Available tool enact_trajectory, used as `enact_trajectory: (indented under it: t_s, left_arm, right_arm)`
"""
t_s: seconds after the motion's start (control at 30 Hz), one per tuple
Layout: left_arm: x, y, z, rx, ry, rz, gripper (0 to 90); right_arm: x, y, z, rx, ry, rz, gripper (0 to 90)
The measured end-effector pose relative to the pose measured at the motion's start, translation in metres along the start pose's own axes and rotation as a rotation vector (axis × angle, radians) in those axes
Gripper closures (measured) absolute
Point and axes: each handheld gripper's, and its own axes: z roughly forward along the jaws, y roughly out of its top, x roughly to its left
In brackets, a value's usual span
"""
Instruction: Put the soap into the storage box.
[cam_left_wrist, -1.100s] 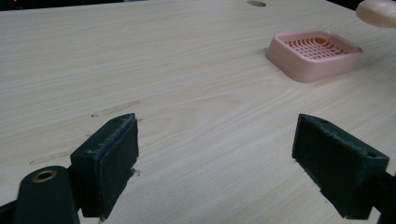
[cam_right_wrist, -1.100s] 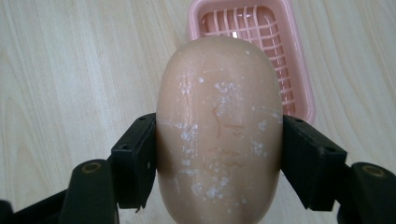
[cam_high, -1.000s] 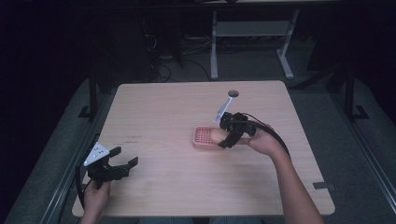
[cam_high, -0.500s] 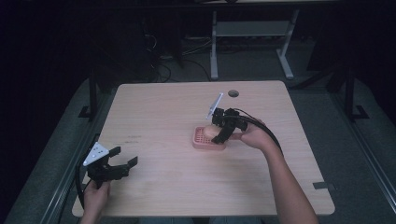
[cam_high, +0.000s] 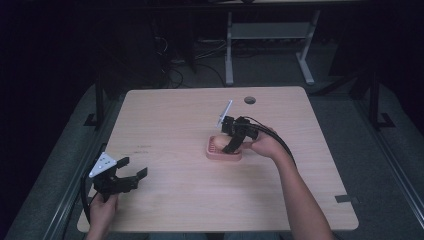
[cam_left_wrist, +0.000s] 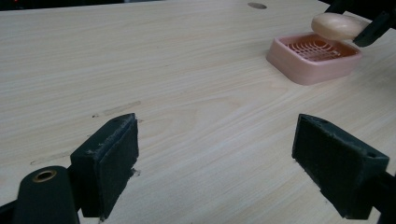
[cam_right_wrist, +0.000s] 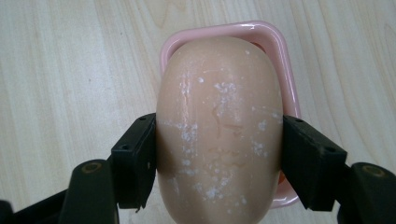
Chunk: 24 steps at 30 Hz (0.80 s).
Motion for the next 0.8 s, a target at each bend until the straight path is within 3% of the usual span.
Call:
enact_trajectory:
  t_s: [0.3,0.8]
  left_arm:
    - [0.001,0.0,0.0,-0.001,0.001,-0.004,14.3]
    - [0.002,0.001,0.002,0.004,-0.001,-0.006,14.3]
  right_arm:
    - [-0.006,0.011,0.004,0.028,0.0,-0.009,32.2]
    - [-0.014,0.009,0.017,0.047,0.01,0.003,32.1]
